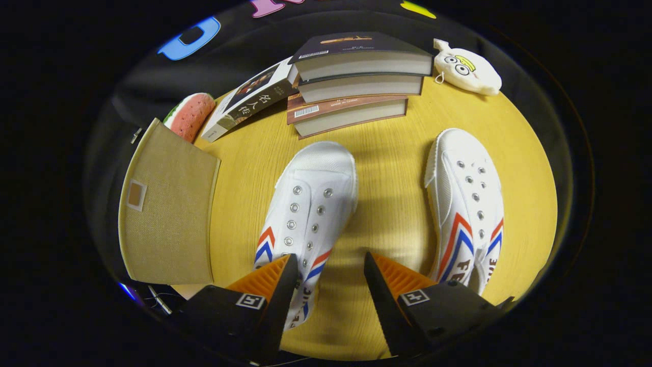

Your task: Open the storage box then place both shoes into the box .Put the left shoe in first, then the right shoe, with the right side of both shoes facing outward in a uniform manner.

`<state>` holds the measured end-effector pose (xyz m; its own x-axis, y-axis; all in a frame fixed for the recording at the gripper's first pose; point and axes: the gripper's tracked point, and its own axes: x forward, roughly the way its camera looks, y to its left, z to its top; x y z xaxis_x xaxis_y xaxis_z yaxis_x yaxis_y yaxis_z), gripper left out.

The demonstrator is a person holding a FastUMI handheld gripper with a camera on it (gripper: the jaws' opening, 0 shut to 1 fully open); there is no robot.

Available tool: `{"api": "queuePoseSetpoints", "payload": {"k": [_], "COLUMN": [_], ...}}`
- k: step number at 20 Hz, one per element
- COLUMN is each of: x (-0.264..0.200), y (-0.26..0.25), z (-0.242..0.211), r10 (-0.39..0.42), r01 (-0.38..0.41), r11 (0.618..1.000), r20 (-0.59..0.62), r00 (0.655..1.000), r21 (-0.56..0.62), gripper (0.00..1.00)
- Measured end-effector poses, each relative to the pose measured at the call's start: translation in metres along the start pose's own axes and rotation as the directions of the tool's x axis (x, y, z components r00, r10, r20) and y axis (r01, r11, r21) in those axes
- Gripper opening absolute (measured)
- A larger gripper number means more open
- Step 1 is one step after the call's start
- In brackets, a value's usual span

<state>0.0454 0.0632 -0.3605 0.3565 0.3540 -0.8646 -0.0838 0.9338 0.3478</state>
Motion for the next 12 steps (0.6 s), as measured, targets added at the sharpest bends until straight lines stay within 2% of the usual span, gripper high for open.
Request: {"api": "queuePoseSetpoints", "payload": {"k": [1,4,5,7,8,9,10,12], "x": [0.0025,0.0048,0.0057,0.0031,0.0050,0.0054,0.0034,0.0035], "y": [0.0033,0.0111,0.0113,0.0096,0.0099,0.0078,0.0077,0.0062], "z": [-0.0005,-0.0005,-0.0002,-0.0016,-0.0029,-0.0033,-0.0036,-0.0018], "r10": [0.019,0.064,0.072,0.089,0.102,0.108,0.118,0.129], "r01": [-0.019,-0.062,-0.070,-0.085,-0.097,-0.101,-0.108,-0.116], "r11": [1.000,0.996,0.996,0.993,0.990,0.987,0.981,0.970], "r20": [-0.012,-0.039,-0.040,-0.046,-0.045,-0.046,-0.052,-0.048], "r00": [1.000,0.997,0.997,0.995,0.994,0.993,0.992,0.990], "r21": [0.012,0.060,0.058,0.079,0.100,0.127,0.160,0.215], "gripper": [0.75,0.42,0.34,0.28,0.22,0.21,0.14,0.10]}}
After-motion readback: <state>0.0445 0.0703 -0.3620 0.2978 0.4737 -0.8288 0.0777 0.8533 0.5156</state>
